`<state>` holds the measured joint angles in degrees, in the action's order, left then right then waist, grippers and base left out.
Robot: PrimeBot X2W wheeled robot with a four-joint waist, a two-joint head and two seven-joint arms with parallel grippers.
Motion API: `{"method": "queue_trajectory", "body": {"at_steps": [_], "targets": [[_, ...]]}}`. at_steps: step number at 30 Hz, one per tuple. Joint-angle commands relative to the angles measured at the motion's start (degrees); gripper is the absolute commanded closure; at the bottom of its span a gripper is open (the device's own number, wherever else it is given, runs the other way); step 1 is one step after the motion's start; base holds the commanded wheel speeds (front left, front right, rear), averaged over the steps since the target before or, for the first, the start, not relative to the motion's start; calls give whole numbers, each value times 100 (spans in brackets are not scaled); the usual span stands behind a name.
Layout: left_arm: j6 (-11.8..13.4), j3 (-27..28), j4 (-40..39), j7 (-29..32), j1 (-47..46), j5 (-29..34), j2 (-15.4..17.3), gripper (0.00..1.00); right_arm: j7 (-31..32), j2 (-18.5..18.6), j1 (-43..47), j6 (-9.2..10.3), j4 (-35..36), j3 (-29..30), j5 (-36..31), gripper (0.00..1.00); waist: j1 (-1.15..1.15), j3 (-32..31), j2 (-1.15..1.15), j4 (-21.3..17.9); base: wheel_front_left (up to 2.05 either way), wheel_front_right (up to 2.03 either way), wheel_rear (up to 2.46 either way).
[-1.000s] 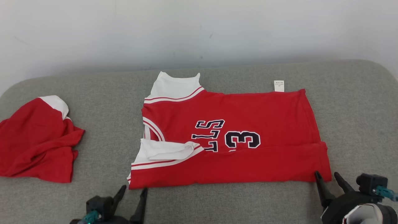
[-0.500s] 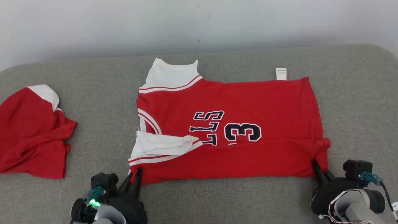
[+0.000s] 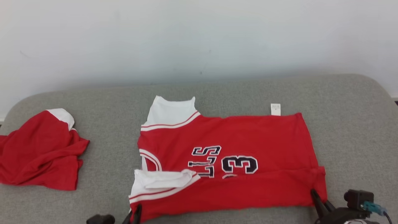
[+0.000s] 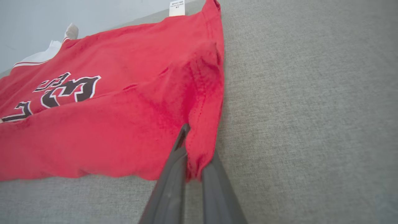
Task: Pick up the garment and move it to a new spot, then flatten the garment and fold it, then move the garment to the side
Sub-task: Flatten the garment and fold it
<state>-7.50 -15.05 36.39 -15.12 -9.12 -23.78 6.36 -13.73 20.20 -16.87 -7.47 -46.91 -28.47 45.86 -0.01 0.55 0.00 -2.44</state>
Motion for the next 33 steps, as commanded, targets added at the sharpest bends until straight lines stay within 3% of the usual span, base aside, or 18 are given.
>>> {"method": "queue_trajectory", "body": {"at_steps": [1, 10, 11, 12, 13, 22, 28, 31, 33], "targets": [[9, 36, -85, -3, 204, 3, 33, 100, -1, 77, 150, -7, 69, -19, 74, 100, 1, -147, 0, 44, 0, 0, 0], [65, 35, -530, -3, 874, 1, -118, 100, 269, 347, 800, -7, 527, 113, 415, 100, 1, -225, 0, 132, 0, 0, 0], [75, 33, -535, -3, 876, 25, -127, 94, 282, 330, 817, -7, 538, 141, 406, 67, 1, -238, 0, 134, 0, 0, 0], [87, 56, -569, -3, 869, 38, -142, 50, 266, 318, 834, -7, 543, 189, 401, 54, 1, -257, 0, 142, 0, 0, 0], [87, 103, -574, -3, 884, -41, -165, 0, 218, 316, 845, -7, 542, 230, 348, 0, 1, -275, 0, 149, 0, 0, 0], [243, 661, -1492, -3, 813, 198, -230, 0, -122, 150, 798, -7, 1038, 917, -291, 0, 1, -399, 0, 147, 0, 0, 0], [342, 996, -2115, -3, 810, 572, -243, 0, -147, -141, 942, -7, 1878, 1598, -1161, 0, 1, -430, 0, 165, 0, 0, 0], [400, 1164, -2411, -3, 702, 889, -187, 0, -150, -509, 1219, -7, 2695, 2128, -2002, 0, 1, -453, 0, 203, 0, 0, 0], [405, 1204, -2465, -3, 684, 950, -173, 0, -151, -607, 1298, -7, 2881, 2221, -2201, 0, 1, -457, 0, 213, 0, 0, 0]]}}
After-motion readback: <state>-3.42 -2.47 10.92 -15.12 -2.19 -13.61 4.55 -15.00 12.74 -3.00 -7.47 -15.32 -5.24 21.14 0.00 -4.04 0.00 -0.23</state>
